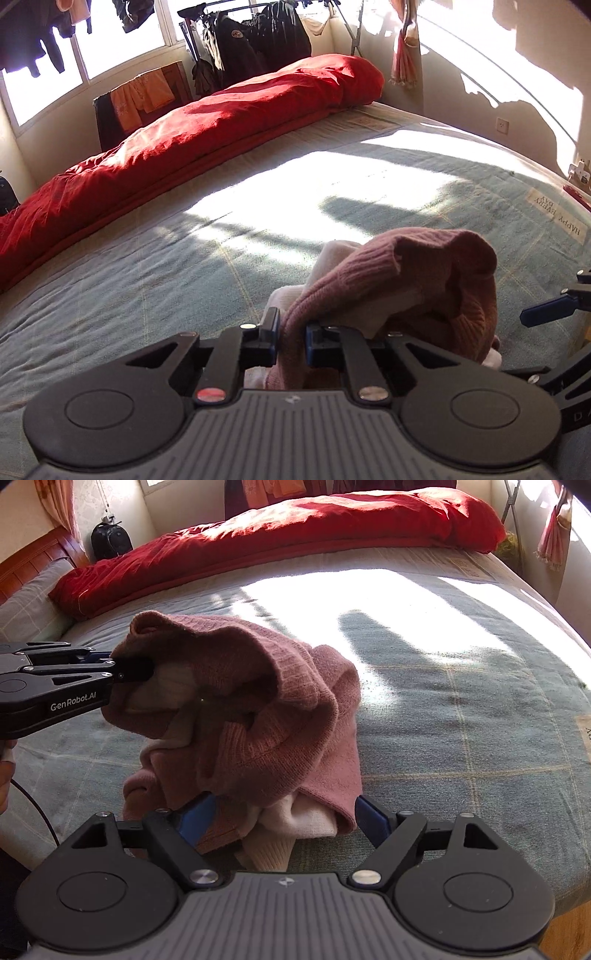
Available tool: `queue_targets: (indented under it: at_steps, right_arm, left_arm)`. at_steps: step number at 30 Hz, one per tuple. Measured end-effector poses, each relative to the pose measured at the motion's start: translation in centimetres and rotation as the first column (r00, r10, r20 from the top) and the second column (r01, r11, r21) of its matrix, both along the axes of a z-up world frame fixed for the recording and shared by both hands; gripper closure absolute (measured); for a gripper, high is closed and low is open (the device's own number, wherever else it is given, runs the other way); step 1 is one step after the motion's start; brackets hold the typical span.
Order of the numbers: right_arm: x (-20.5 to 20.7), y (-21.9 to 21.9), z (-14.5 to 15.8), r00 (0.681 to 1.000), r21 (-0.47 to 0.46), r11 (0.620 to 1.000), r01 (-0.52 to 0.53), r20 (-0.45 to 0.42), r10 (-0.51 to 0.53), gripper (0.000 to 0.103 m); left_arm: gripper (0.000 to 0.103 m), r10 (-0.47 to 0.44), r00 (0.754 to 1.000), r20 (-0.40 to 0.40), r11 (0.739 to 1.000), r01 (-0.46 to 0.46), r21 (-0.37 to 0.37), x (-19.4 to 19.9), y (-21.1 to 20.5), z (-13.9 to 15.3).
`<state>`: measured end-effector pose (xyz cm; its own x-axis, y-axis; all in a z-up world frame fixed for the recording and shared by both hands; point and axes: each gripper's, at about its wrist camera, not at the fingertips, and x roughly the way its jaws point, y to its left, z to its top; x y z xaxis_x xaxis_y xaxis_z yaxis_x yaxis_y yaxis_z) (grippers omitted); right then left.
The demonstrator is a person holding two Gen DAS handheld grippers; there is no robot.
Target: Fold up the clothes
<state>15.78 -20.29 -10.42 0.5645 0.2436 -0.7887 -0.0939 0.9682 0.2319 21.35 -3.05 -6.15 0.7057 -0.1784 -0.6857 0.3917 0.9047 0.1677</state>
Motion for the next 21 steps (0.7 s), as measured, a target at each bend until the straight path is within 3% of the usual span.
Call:
queue_targets:
  at_steps: [8, 13, 17, 21]
  right_arm:
    - [-0.3, 1.4, -0.1, 1.0, 0.08, 0.997, -0.011, -0.005, 0.012, 0.019]
    - [0.2, 2.6, -0.1, 1.0, 0.055, 0.998, -0.017, 0.02, 0.016, 0.03]
    - [0.6, 3.2, -0.3, 0.999, 0.05, 0.998, -0.026, 0.034, 0.024, 0.039]
    - [1.1, 4.1, -0.7, 0.997, 0.028, 0.998, -0.051, 0.057, 0.049, 0.04]
  left_arm:
    - [0.094, 0.026, 0.998, 0.05, 1.0, -0.025, -0.015, 1.8, 0.9, 1.9]
    - [0.094, 0.075, 0.992, 0.098, 0.997, -0.072, -0.027, 3.3, 2.6, 3.3]
    - [0.094, 0.141, 0.987, 0.08, 0.99, -0.138, -0.043, 5.6, 4.8, 3.1]
    - [0.094, 0.182, 0.981, 0.061, 0.983, -0.18, -0.046, 7.5, 6.4, 2.4]
